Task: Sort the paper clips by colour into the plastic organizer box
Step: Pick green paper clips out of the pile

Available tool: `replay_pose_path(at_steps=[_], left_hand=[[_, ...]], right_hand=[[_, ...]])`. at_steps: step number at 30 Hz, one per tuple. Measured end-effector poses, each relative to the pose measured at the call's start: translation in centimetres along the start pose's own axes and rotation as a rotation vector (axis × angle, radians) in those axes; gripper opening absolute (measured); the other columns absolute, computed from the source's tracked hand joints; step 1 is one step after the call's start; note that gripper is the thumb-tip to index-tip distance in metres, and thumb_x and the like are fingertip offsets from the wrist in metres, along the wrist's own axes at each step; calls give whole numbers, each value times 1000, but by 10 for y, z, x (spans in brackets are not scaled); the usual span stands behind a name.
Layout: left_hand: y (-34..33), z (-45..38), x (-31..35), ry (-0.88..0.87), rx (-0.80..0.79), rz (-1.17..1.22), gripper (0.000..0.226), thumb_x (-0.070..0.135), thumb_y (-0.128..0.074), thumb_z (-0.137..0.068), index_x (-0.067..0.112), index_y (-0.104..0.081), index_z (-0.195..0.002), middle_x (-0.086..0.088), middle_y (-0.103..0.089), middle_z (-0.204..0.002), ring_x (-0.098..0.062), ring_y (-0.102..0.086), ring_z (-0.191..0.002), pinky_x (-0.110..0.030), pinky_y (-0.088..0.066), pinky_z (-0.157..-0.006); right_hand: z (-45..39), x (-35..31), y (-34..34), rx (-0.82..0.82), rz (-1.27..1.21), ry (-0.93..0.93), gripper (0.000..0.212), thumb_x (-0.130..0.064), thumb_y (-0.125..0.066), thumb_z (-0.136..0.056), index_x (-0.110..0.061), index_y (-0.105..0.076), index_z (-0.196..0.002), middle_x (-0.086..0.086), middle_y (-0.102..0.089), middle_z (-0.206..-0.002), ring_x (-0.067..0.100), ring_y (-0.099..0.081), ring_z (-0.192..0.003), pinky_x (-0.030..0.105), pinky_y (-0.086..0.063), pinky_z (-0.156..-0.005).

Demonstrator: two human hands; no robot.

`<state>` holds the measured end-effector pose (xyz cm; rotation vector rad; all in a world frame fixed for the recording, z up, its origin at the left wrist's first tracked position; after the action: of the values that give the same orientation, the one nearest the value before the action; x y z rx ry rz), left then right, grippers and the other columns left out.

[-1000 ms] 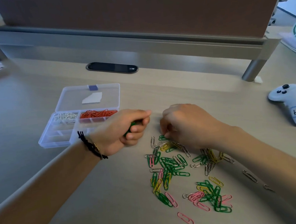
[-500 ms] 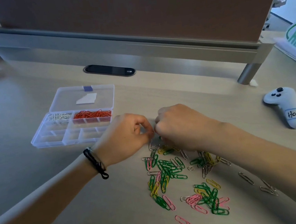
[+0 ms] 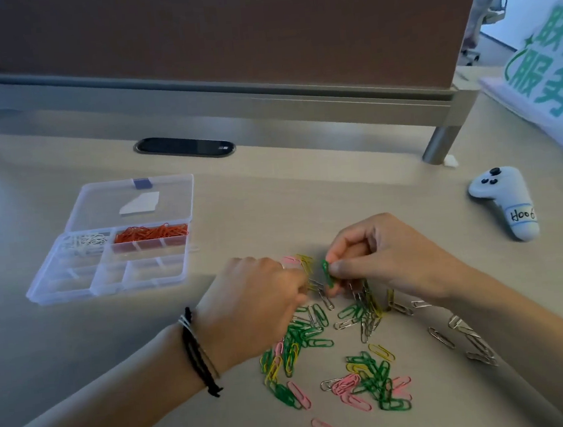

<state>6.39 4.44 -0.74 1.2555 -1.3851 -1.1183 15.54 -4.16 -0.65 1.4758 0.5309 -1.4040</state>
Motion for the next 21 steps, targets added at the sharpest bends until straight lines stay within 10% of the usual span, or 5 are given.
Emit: replay_pose_path(at_steps=[10,15,21], left_hand=[[-3,-15,15,-51,-217,-296,19,9,-45,-88,20,-43,-102,4,-36,-65,-19,-31,-52,-33,-22,-49],[-2,-8,-20,199,-115,807,14,17,-52,-99,21,-57,-87,10,-46,-48,-5,-37,-42,-21,-35,-46],[-17,6,12,138,-462,2134,10,17,-50,-100,12,-43,-104,4,-27,-57,-6,-18,-44,-16,-19,-39]], right_hand=[[13,22,5,18,-516,-126,17,2,-64,-82,9,-70,-96,19,-64,-69,20,-59,-59,23,-52,-56],[14,29,-2,-4,-631,-223,13,-5,-52,-86,-4,-65,-84,13,-58,-68,20,-55,-60,22,-49,-47],[13,18,-40,-150,-869,-292,21,-12,-37,-80,-5,-55,-75,17,-58,-72,19,-51,-50,21,-41,-37]])
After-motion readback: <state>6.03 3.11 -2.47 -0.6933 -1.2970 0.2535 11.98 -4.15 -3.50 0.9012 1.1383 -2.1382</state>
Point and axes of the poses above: each hand's wrist, its own z-axis away from the middle knuckle, its own y-axis out of the back of the hand, x = y × z, the point moved 9 cm from there along -z, towards the middle knuckle
